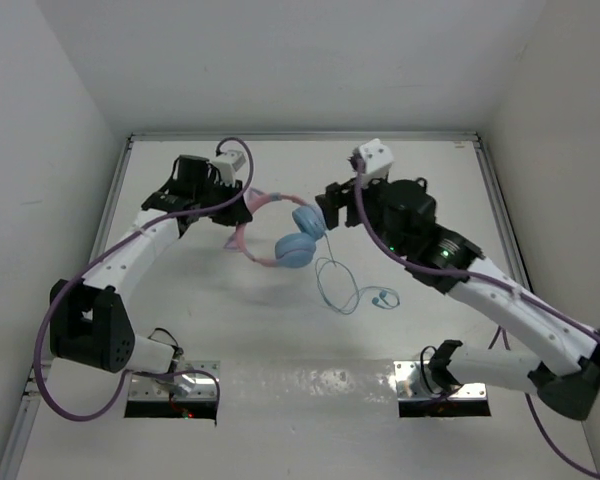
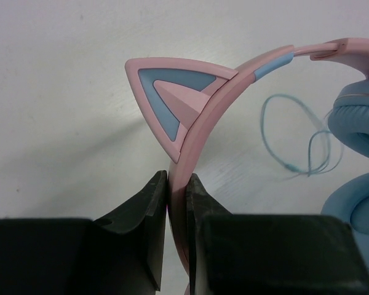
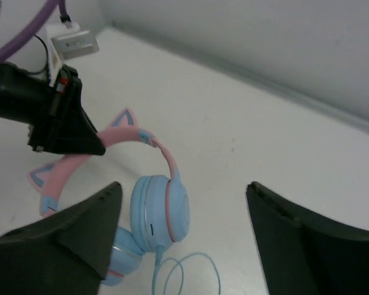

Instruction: Wrap the headphones

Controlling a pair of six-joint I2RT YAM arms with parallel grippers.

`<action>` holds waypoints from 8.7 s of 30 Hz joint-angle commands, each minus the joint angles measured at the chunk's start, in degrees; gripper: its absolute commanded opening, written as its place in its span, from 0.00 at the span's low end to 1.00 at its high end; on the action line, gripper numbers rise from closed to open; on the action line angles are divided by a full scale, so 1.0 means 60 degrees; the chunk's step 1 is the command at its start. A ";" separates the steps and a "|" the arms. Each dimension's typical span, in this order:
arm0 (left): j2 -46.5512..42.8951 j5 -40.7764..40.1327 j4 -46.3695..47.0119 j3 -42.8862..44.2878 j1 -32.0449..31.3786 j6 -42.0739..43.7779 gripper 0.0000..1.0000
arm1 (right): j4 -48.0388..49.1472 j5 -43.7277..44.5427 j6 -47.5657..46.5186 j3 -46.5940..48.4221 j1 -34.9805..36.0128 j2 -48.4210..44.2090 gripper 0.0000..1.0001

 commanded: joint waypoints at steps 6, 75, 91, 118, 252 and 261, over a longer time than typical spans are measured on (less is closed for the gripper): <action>0.0470 0.0828 0.0578 0.3202 0.0239 -0.2384 0.00 | 0.2182 0.0809 -0.0749 -0.4441 -0.0172 -0.2615 0.63; 0.1423 0.1472 -0.2600 0.4875 -0.2105 0.3914 0.00 | 0.0277 -0.0787 -0.2863 0.1869 -0.2735 0.1471 0.00; 0.1261 0.2646 -0.3303 0.5299 -0.2222 0.4090 0.00 | 0.0996 -0.2603 0.0319 0.0960 -0.5080 0.2729 0.00; 0.2272 0.2413 -0.2000 0.7963 -0.2251 0.0634 0.00 | 0.4449 -0.7160 0.2618 -0.1147 -0.4714 0.4386 0.56; 0.5759 -0.3760 -0.0007 0.9328 -0.1812 0.2315 0.00 | -0.2945 0.0476 -0.2841 0.3290 0.0531 0.1236 0.00; 0.5656 -0.2237 -0.0563 0.9620 -0.2075 0.4191 0.00 | -0.0164 0.2479 -0.4498 0.2192 -0.3189 0.1353 0.00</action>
